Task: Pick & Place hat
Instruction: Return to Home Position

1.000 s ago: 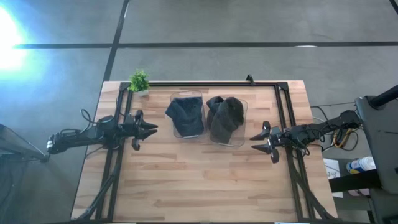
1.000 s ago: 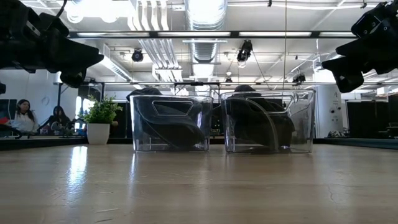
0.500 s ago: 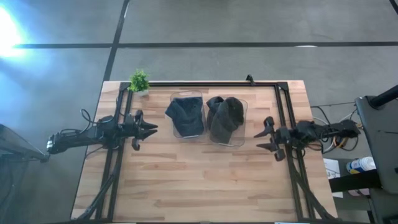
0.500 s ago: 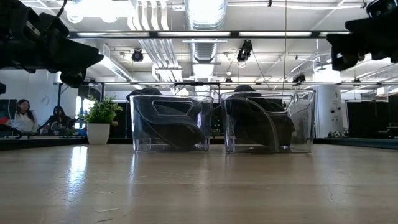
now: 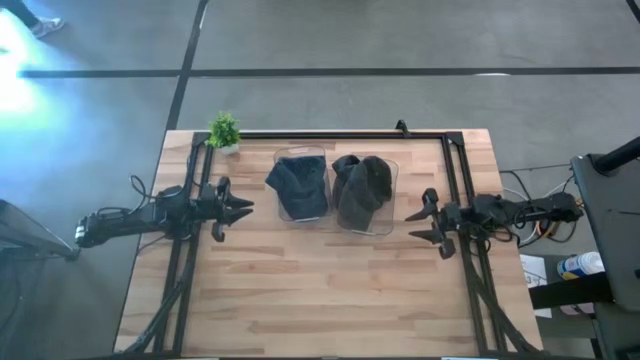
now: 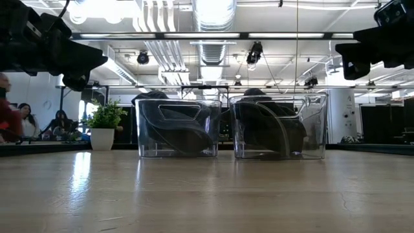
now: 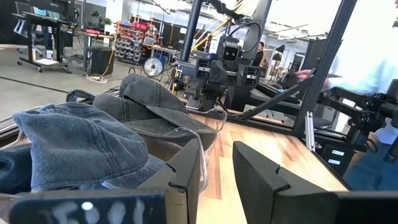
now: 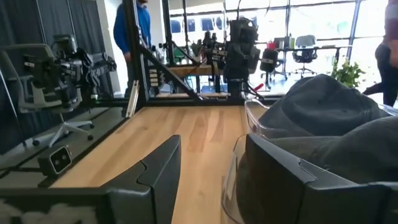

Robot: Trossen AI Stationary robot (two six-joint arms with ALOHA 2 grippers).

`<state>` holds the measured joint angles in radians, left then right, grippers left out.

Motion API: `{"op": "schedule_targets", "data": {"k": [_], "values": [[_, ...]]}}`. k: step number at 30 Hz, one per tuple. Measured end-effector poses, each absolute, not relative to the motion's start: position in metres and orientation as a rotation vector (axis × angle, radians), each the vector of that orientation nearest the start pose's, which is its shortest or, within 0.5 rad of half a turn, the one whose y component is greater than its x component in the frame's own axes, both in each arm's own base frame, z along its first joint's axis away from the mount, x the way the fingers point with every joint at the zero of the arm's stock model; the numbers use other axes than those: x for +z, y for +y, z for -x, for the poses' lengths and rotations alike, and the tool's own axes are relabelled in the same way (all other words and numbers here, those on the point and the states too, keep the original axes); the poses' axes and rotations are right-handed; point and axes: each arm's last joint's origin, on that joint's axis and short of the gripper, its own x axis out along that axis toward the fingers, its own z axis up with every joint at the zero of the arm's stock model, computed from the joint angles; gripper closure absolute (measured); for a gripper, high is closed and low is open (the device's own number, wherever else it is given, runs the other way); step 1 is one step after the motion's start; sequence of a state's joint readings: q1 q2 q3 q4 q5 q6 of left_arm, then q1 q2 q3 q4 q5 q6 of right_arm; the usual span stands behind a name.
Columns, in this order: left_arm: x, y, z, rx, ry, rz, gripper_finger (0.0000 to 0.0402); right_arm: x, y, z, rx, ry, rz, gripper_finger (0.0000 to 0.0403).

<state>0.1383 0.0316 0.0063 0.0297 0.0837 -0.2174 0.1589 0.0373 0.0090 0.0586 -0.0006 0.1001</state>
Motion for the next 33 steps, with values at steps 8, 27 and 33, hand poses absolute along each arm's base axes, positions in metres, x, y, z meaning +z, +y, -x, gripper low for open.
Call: {"op": "schedule_targets", "data": {"k": [8, 27, 33], "values": [[0.1660, 0.0113, -0.0986, 0.054, -0.010, 0.217, 0.0312, 0.1685, 0.0159, -0.0989, 0.160, -0.011, -0.111, 0.0227], [0.1660, 0.0115, -0.0986, 0.059, -0.010, 0.216, 0.0312, 0.1685, 0.0158, -0.0988, 0.160, -0.011, -0.114, 0.0227], [0.1660, 0.0114, -0.0986, 0.059, -0.010, 0.216, 0.0312, 0.1685, 0.0158, -0.0988, 0.160, -0.011, -0.114, 0.0227]]}}
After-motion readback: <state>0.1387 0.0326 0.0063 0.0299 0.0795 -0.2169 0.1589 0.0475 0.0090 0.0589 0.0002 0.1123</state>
